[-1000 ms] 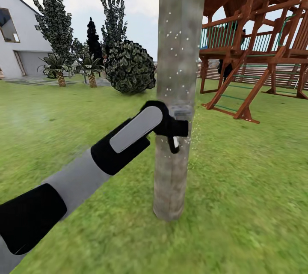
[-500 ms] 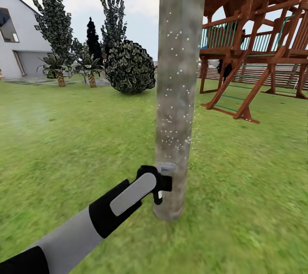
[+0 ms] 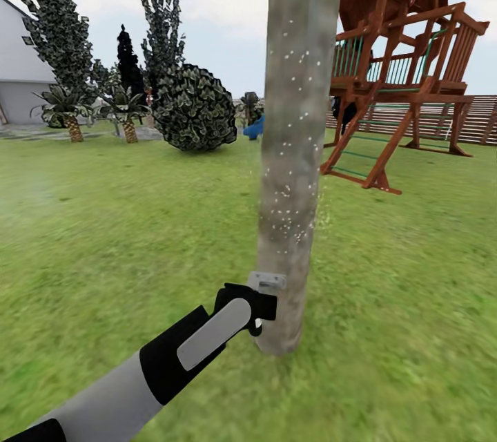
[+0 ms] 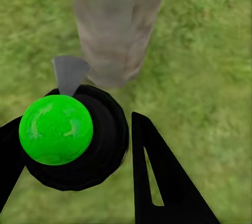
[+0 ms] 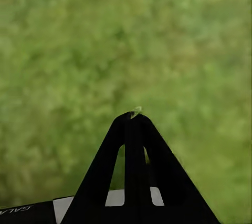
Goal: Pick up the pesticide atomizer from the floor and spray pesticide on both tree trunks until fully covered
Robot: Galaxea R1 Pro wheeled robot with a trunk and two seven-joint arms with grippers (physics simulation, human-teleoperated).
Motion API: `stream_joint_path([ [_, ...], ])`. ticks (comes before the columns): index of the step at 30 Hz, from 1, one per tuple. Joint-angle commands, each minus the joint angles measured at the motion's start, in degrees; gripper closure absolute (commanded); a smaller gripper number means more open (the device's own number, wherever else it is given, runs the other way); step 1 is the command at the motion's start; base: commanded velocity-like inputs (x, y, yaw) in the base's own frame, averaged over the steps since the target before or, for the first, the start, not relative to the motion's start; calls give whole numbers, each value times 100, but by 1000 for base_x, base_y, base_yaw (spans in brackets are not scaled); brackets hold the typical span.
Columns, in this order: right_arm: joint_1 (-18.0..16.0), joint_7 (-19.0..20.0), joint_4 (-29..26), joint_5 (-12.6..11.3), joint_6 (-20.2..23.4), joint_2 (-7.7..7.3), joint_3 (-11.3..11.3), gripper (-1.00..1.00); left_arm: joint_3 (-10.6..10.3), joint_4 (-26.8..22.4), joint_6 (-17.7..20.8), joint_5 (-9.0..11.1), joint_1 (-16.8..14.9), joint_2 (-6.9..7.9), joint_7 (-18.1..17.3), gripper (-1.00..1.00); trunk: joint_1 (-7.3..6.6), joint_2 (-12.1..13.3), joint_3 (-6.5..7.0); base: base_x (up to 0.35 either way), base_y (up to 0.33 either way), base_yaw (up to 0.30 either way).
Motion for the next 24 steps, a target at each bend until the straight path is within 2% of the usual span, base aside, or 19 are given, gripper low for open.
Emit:
stream_joint_path([
  [1, 1, -52, -18, -50, 15, -6, 13, 100, -3, -6, 21, 31, -5, 0, 61, 100, 1, -3, -5, 70, 333, -8],
  [6, 1, -48, -17, -50, 15, -8, 13, 100, -2, -6, 14, 25, -6, -2, 61, 100, 1, -3, -5, 81, 333, -34],
  [12, 1, -44, -14, -56, 15, -9, 13, 100, -2, -6, 4, 24, -5, -6, 61, 100, 1, -3, 0, 133, 308, -211],
  [16, 1, -44, -16, -63, 15, -8, 13, 100, -3, -12, 4, 24, -2, -4, 61, 100, 1, -3, 7, 51, 98, -206],
  [20, 1, -50, -10, -57, 15, -9, -7, 100, -3, 5, 3, 22, 1, 4, 61, 100, 1, -3, 8, 5, 9, -47],
  [21, 1, -55, -9, -53, 15, -9, -25, 100, 2, 45, 3, 22, 2, 24, 62, 100, 1, -3, 8, 1, 2, -11],
  [24, -2, -99, -12, -57, 15, -29, -68, 100, -2, 97, 4, 2, 27, 276, 61, 100, 1, -3, 9, 0, 1, -3],
])
